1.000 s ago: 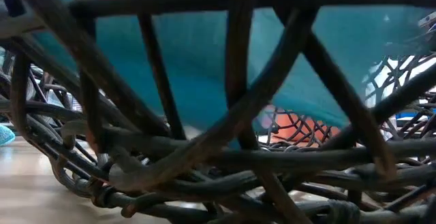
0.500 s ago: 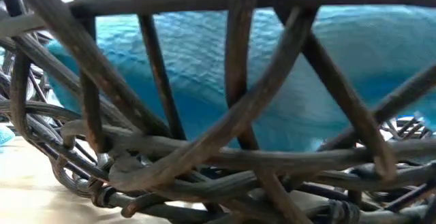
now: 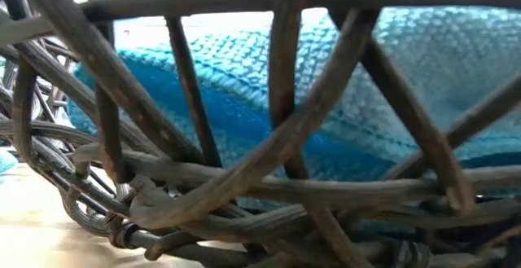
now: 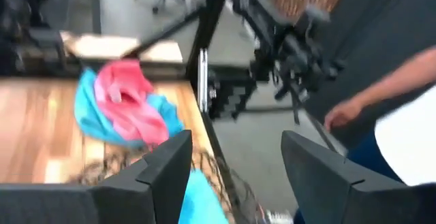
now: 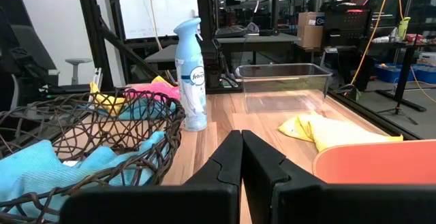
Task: Sort microfiber towel by color & place in baskets
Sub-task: Put the right blue towel into the wooden basket
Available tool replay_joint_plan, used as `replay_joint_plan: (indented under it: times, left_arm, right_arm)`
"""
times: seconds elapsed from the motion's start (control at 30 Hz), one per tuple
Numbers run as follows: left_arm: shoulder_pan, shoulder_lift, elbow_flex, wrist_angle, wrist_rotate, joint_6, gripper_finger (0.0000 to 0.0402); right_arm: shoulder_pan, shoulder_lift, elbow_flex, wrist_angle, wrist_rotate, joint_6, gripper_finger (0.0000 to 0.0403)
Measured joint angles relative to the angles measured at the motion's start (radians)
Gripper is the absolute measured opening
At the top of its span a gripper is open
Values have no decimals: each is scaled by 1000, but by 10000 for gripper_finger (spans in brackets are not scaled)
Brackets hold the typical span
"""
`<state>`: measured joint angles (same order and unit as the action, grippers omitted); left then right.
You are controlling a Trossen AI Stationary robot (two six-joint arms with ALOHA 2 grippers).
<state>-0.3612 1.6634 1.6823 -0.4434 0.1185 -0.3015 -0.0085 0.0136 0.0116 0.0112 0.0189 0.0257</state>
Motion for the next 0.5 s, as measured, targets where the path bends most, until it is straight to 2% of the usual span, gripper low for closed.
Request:
replay_joint_plan:
  times: [0.27,0.4,0.5]
  left_arm:
    - [-174,0,11,-303,45,-198,214]
    - [-302,0,11,-540,-55,-297,214]
    - [-384,1,-11,-722,-216,-399,213]
  right_arm:
    - [0,0,0,0,0,0,0]
    - [0,0,0,0,0,0,0]
    - [0,0,0,0,0,0,0]
